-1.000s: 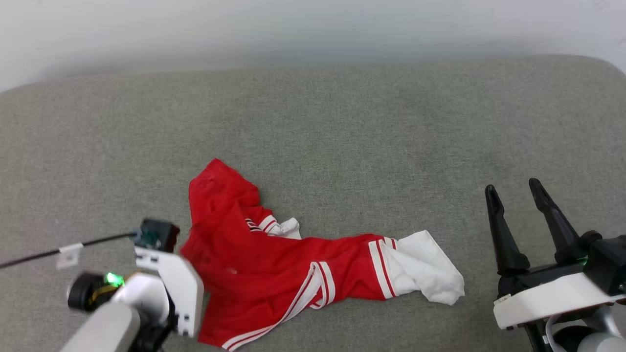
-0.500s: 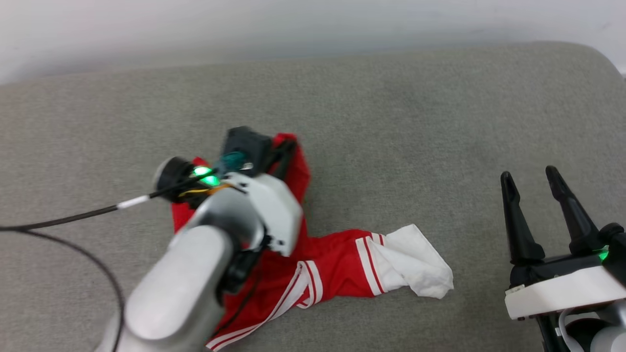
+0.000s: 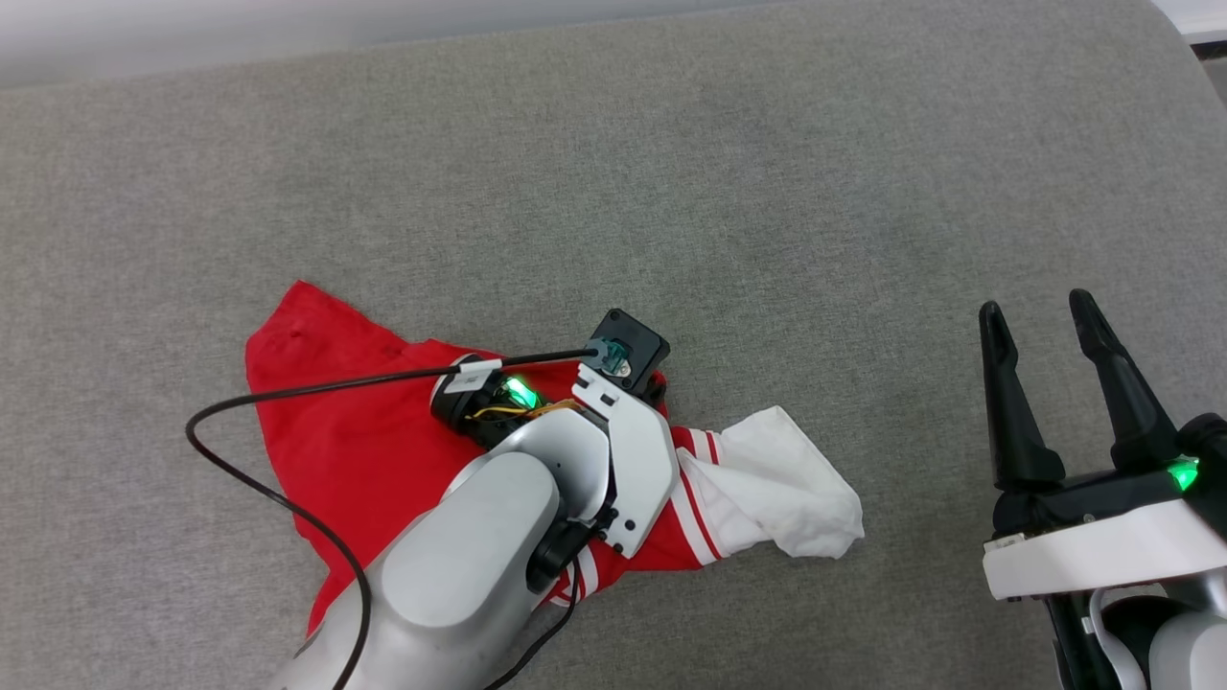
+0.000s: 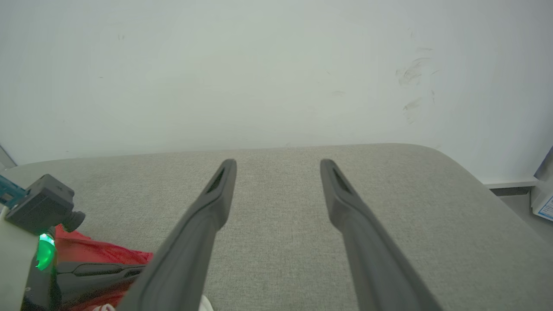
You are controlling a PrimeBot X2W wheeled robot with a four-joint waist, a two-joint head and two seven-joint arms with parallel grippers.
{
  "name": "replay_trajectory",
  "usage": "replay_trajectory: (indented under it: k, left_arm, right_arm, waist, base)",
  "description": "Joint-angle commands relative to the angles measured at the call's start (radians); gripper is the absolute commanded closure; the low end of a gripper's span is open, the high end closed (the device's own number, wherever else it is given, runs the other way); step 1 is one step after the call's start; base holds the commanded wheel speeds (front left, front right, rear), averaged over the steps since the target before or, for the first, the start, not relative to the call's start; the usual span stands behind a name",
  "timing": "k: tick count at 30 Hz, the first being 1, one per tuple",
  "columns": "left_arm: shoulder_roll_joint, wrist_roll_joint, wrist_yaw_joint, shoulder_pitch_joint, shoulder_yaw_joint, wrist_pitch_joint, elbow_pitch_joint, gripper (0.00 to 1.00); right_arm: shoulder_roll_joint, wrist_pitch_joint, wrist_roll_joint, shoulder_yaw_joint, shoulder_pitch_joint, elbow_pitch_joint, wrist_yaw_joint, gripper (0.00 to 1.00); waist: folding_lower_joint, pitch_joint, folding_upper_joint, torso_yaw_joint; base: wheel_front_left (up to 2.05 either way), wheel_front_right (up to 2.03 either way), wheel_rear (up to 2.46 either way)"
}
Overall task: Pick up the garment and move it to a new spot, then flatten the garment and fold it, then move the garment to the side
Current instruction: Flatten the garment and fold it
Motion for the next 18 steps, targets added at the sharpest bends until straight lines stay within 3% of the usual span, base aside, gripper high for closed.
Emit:
replay_trajectory:
  k: [1, 2, 3, 6, 11, 18]
  left_arm:
    - [-0.008, -0.005, -0.009, -0.015, -0.003, -0.008, 0.019, 1.00]
    - [-0.015, -0.007, -0.013, -0.020, -0.006, -0.020, 0.029, 0.70]
    - [-0.021, -0.007, -0.015, -0.027, -0.005, -0.040, 0.035, 0.00]
    - [-0.031, 0.002, -0.002, -0.034, 0.007, -0.121, 0.035, 0.00]
    - [-0.040, -0.007, 0.057, 0.018, 0.053, -0.266, -0.012, 0.00]
    - [0.008, -0.047, 0.144, 0.121, 0.134, -0.340, -0.093, 0.00]
  right_arm:
    - [0.003, -0.006, -0.002, 0.001, -0.012, 0.005, 0.000, 0.00]
    - [0.003, -0.007, -0.004, 0.002, -0.013, 0.008, 0.000, 0.00]
    - [0.003, -0.007, -0.008, 0.003, -0.013, 0.010, 0.000, 0.00]
    - [0.003, -0.007, -0.019, 0.008, -0.008, 0.012, 0.000, 0.00]
    - [0.003, 0.010, -0.032, 0.014, 0.018, 0.004, 0.000, 0.00]
    - [0.003, 0.035, -0.041, 0.007, 0.050, -0.011, 0.000, 0.00]
  waist:
    - [-0.0001, -0.004, 0.0000, 0.003]
    - [-0.0001, -0.010, 0.0000, 0.006]
    - [-0.0001, -0.016, 0.0000, 0.010]
    - [-0.0001, -0.048, 0.0000, 0.027]
    - [-0.0001, -0.111, 0.0000, 0.070]
    - [-0.0001, -0.174, 0.0000, 0.123]
  base:
    - [0.00, 0.00, 0.00]
    - [0.00, 0.00, 0.00]
    - [0.00, 0.00, 0.00]
    - [0.00, 0.00, 0.00]
    - [0.00, 0.00, 0.00]
    - [0.00, 0.00, 0.00]
